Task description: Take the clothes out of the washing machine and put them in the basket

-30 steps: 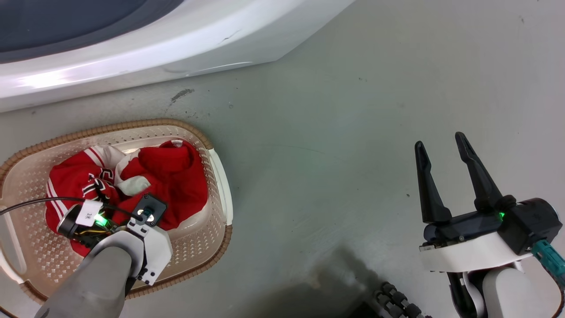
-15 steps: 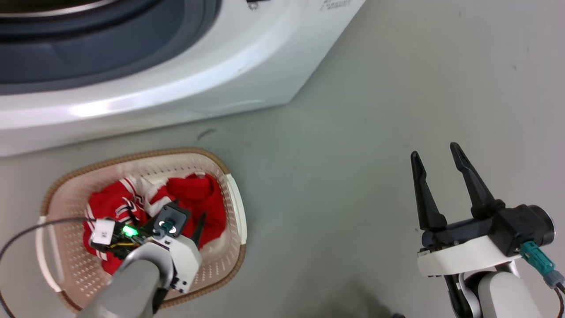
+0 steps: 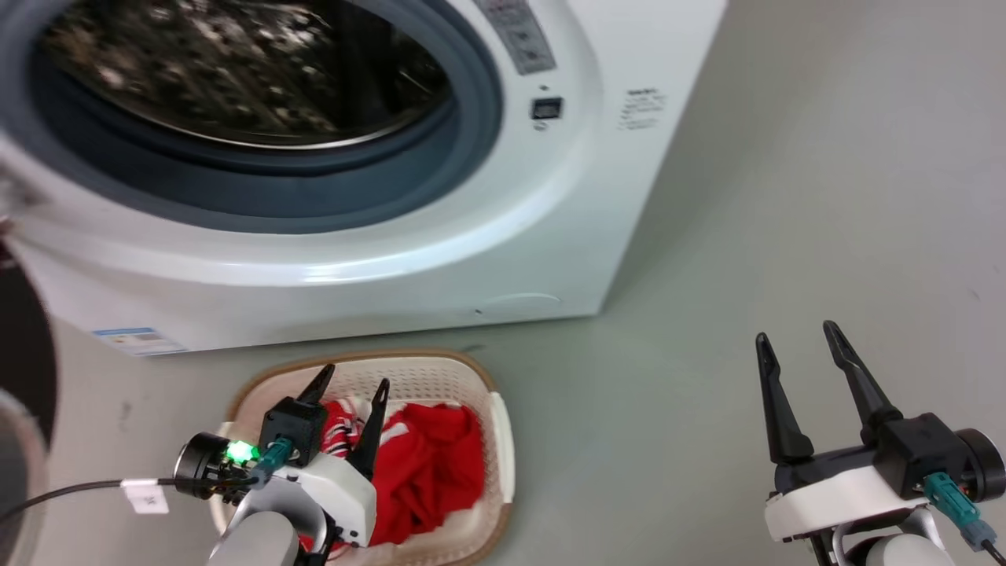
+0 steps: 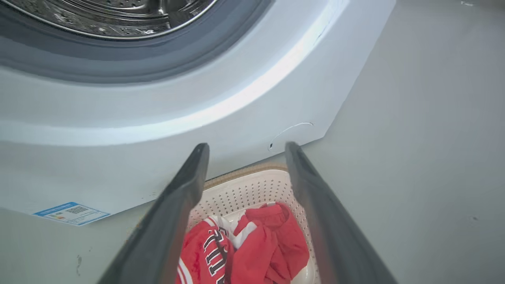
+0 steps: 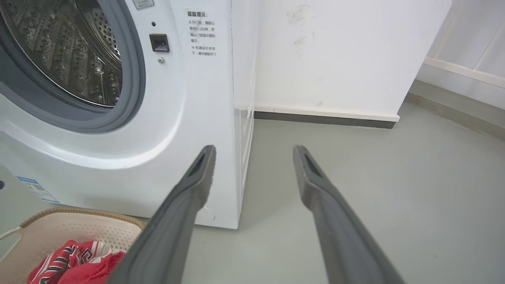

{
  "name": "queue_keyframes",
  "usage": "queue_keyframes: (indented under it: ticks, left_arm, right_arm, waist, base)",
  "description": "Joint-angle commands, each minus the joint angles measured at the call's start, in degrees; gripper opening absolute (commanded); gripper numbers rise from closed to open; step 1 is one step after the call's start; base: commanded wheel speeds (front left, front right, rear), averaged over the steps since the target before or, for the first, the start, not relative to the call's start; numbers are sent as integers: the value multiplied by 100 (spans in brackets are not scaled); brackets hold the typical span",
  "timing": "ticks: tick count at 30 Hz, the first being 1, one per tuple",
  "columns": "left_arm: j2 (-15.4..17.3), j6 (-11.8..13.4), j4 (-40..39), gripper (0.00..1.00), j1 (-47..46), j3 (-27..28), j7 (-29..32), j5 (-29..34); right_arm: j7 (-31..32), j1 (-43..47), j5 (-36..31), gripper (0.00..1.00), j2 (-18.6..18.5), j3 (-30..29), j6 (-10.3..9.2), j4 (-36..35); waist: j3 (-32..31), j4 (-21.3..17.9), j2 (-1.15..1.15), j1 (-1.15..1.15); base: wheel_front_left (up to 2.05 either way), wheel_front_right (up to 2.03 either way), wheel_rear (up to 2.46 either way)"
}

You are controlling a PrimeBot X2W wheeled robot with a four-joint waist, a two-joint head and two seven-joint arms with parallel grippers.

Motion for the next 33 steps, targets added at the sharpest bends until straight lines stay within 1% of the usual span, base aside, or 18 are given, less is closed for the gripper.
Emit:
queue_keyframes:
  ticks: [1,7,13,17,22,24,29,33]
  left_arm:
    - [-47,19,-208,100,149,136,-13,56]
    - [-320,24,-1091,100,801,932,-13,166]
    - [-659,-37,-1950,100,1455,1551,-13,519]
    - [-858,-110,-2431,100,1820,1758,-13,905]
    - [-1115,-77,-2816,100,2149,2007,-14,1260]
    - [-1182,-88,-2871,100,2265,2095,-14,1340]
    - [-1317,4,-3045,100,2528,2289,-14,1546]
    - [-1375,-35,-3061,100,2672,2387,-14,1599]
  right_arm:
    - [-10,58,-29,100,-1,-13,-5,-8]
    - [-9,222,-75,100,-3,-178,-6,11]
    - [-9,438,-21,100,-3,-251,-6,23]
    - [-10,626,46,100,-3,-325,-6,34]
    - [-9,849,129,100,-3,-325,-6,40]
    - [-9,919,153,100,-2,-302,-5,64]
    - [-9,1055,325,100,-3,-353,-6,66]
    - [-10,1133,402,100,-2,-343,-5,15]
  waist:
    - [-467,496,0,2]
    - [-854,897,0,2]
    - [-1154,1068,0,2]
    - [-1292,1091,0,2]
    - [-1434,1049,0,2]
    - [-1499,1020,0,2]
    - [-1631,932,0,2]
    - [-1683,893,0,2]
  base:
    - [0,0,0]
    - [0,0,0]
    - [0,0,0]
    - [0,0,0]
    - [0,0,0]
    - [0,0,0]
    - [0,0,0]
    - [0,0,0]
